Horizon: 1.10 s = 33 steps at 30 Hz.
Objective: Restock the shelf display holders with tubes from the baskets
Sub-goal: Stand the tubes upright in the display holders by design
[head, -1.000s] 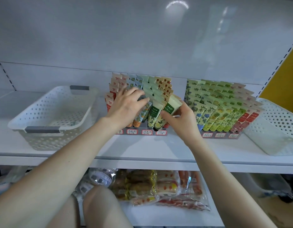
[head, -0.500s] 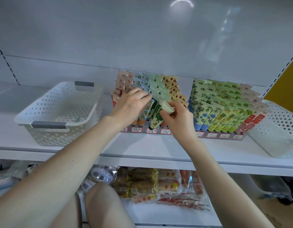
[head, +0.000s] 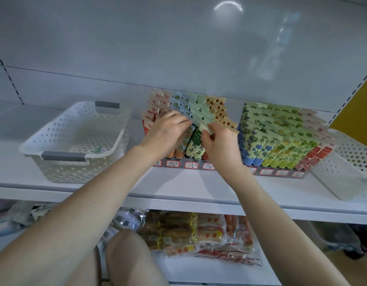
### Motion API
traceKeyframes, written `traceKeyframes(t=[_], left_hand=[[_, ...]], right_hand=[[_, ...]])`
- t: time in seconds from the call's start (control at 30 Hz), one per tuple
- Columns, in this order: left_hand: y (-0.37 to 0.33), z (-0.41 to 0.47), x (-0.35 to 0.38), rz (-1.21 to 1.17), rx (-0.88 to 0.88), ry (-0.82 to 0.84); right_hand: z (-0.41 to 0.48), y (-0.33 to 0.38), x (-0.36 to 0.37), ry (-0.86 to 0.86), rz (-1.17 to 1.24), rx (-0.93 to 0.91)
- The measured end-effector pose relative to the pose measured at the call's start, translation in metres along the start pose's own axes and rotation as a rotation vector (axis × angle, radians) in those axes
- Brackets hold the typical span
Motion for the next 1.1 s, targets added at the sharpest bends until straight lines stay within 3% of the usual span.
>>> traceKeyframes(t=[0.37,0.63,1.1], left_hand=[[0.004,-0.001,-0.004,-0.022,-0.012,-0.024],[0.003,-0.001,-0.002,-0.014,-0.020,0.032],[0.000,-0.001,-0.003,0.006,0.002,0.003]], right_hand=[[0.013,0.000,0.020,0.159,-0.174,0.027],[0.010,-0.004,0.018,0.020,-0.121,-0.017],[0.023,0.000,0.019,0.137,-0.174,-0.029]])
Point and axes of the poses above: each hand's wrist, its own z-axis towards the middle knuckle, its own x-axis out of the palm, y = z × x, the point moved 6 cm from there along z, towards the middle knuckle, and after that the axes turned 15 degrees about z, right-handed, at the moved point
